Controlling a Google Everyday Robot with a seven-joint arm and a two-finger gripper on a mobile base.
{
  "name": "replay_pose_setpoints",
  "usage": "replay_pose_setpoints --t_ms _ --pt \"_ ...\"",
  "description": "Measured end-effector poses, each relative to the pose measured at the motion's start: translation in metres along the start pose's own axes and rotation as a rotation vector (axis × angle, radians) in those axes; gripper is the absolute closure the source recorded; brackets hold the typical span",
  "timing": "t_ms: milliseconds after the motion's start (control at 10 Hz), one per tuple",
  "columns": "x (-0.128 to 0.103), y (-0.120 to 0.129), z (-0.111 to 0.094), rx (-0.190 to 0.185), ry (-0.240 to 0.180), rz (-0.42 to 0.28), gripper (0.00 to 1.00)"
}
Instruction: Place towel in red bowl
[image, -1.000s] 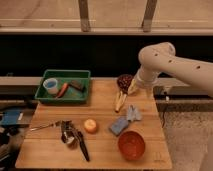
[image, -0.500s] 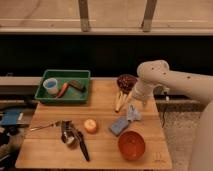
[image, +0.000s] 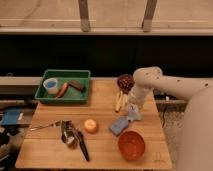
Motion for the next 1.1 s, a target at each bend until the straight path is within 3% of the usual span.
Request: replay_pose_setpoints --t_ms 200,400,1100 --pt "-0.012 -0.008 0.035 -0.014 0.028 0.008 0.35" --pt "-0.020 -0.014 0.053 -0.024 0.046 0.014 0.36" --pt "-0.016 -0.014 0.033 -0.013 -0.002 -0.009 0.98"
